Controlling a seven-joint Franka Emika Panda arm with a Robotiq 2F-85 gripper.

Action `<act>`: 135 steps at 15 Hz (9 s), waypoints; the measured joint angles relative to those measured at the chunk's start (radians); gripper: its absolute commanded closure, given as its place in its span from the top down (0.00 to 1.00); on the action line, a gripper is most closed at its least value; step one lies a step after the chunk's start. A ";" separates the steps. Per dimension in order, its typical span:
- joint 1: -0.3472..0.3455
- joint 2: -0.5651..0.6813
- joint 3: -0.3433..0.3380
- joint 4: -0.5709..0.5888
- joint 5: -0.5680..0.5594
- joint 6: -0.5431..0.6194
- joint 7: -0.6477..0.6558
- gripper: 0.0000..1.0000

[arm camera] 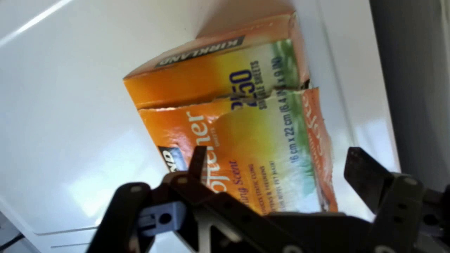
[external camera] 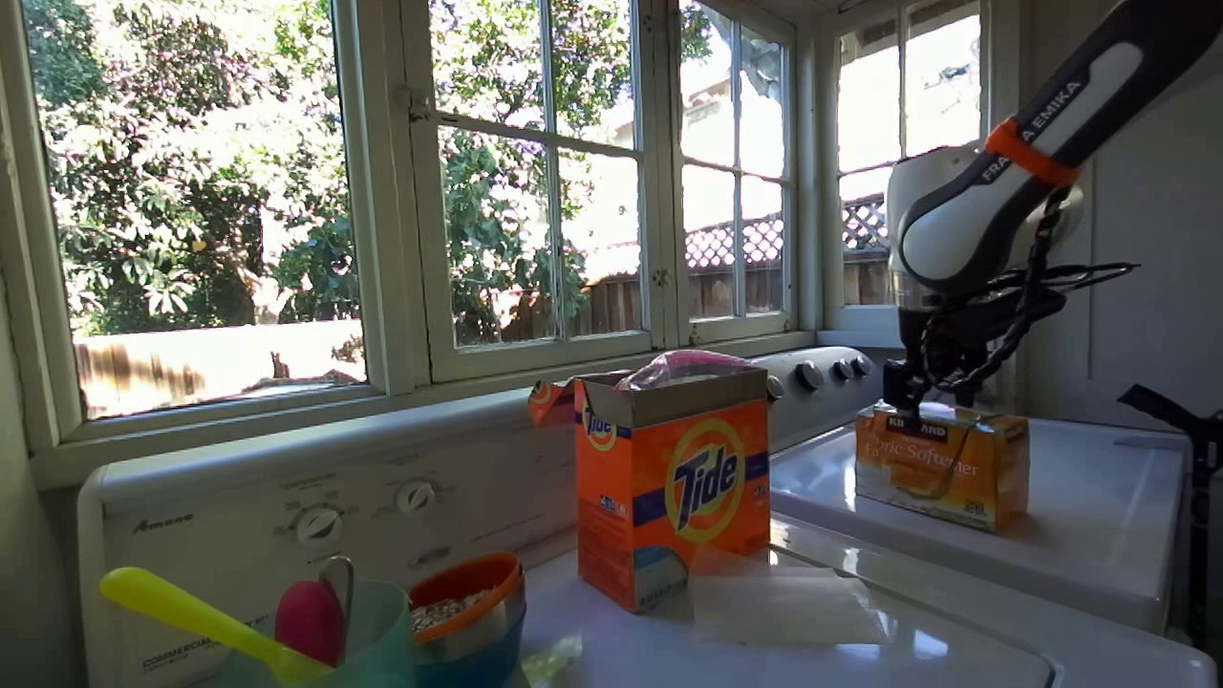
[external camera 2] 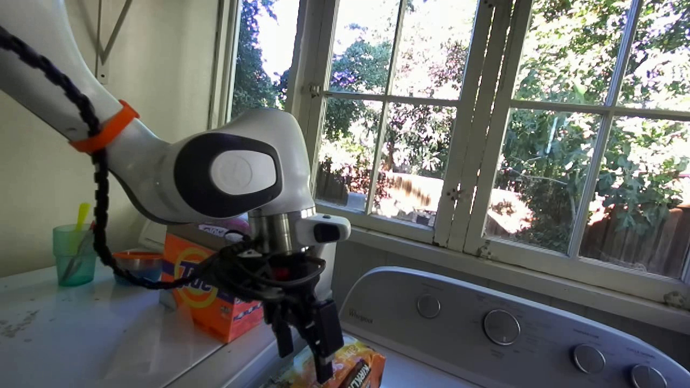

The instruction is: Move the yellow box backwards then put the orange box on top of the machine on the right and press a button on the left washing machine.

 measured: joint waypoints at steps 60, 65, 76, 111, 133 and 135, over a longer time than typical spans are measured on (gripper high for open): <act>-0.118 0.228 0.104 0.102 -0.290 0.821 -0.957 0.03; -0.115 0.230 0.088 0.104 -0.294 0.880 -0.966 0.01; -0.179 0.345 0.089 0.157 -0.418 1.256 -1.099 0.42; -0.964 -0.167 1.173 -0.121 0.171 0.322 -1.590 1.00; -0.067 -0.199 0.455 0.028 0.554 -0.192 -2.186 1.00; -0.021 -0.198 0.415 0.019 0.552 -0.171 -2.118 1.00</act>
